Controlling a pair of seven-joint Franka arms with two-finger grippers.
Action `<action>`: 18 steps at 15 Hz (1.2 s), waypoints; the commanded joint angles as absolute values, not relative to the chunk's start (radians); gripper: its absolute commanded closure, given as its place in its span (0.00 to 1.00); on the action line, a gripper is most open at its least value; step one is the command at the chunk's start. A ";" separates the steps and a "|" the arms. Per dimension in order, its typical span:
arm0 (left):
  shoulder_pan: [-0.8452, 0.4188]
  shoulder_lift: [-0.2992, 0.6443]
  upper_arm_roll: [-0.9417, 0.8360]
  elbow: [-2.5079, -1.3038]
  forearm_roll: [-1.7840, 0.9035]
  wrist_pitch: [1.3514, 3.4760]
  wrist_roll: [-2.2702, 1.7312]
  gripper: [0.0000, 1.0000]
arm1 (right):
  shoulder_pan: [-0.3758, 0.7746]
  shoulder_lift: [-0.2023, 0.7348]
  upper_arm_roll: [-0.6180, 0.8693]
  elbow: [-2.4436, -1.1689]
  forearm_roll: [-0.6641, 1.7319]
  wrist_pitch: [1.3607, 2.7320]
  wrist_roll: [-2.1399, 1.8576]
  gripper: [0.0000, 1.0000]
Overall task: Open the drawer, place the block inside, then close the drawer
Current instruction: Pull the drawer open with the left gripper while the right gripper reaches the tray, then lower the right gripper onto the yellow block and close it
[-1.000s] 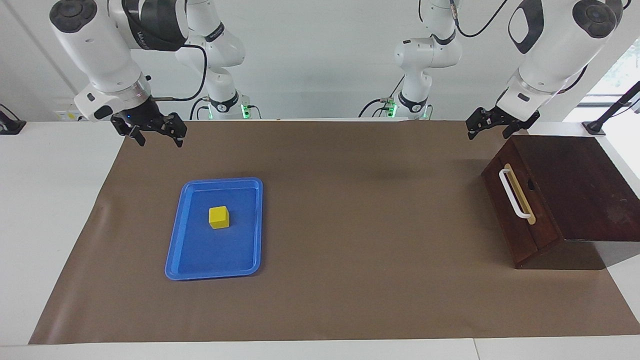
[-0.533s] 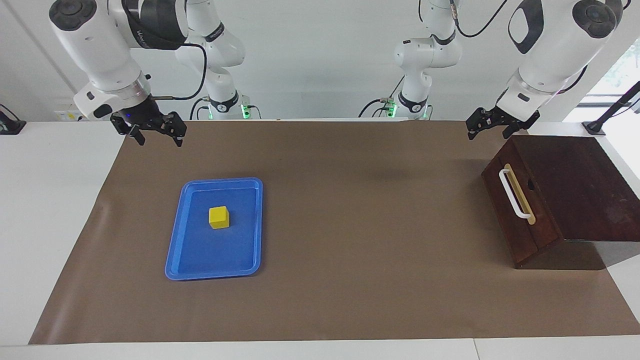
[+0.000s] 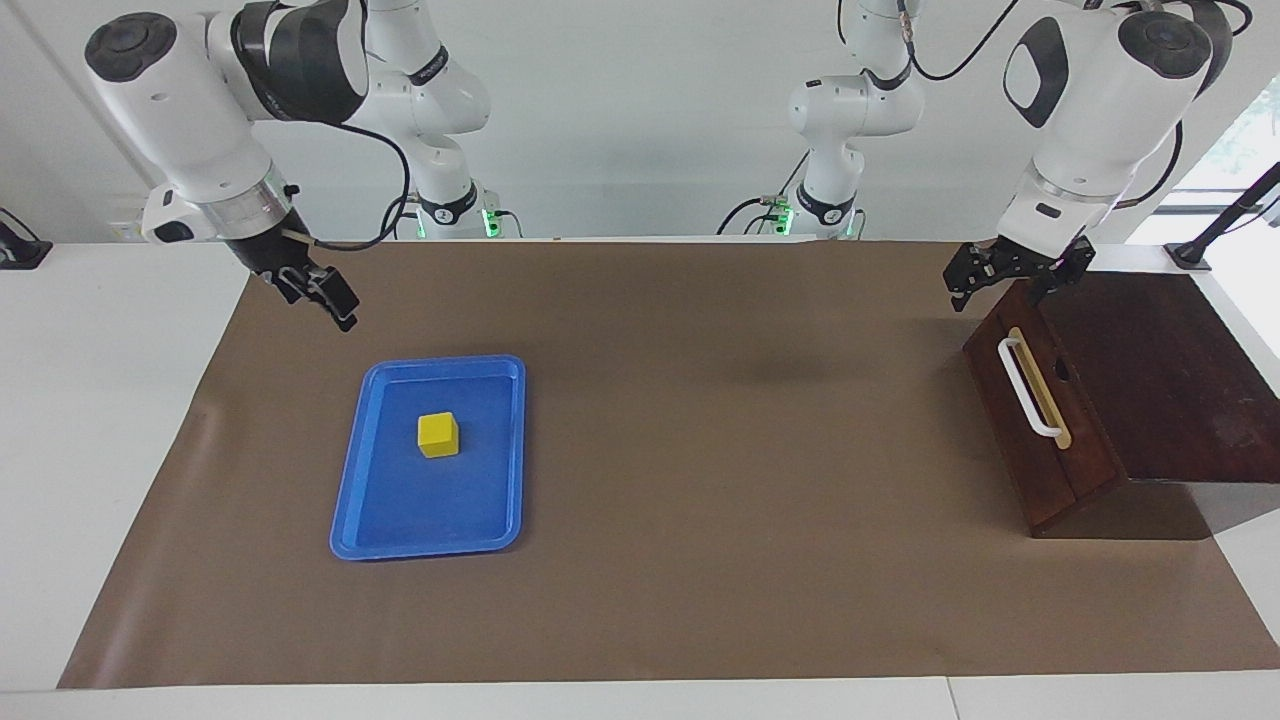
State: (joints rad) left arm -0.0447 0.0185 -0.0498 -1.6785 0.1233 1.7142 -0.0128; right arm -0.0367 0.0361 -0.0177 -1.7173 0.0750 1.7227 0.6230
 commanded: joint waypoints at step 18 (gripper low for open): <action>0.020 0.100 -0.046 -2.051 0.479 2.216 -0.009 0.00 | -0.133 0.176 -0.015 -2.017 0.564 2.037 1.117 0.00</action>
State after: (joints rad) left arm 0.0021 0.1338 -0.0405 -1.9839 0.4578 2.1610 -0.0096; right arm -0.1246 0.1464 -0.0198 -2.0015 0.5105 1.9965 1.1864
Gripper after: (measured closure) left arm 0.000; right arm 0.000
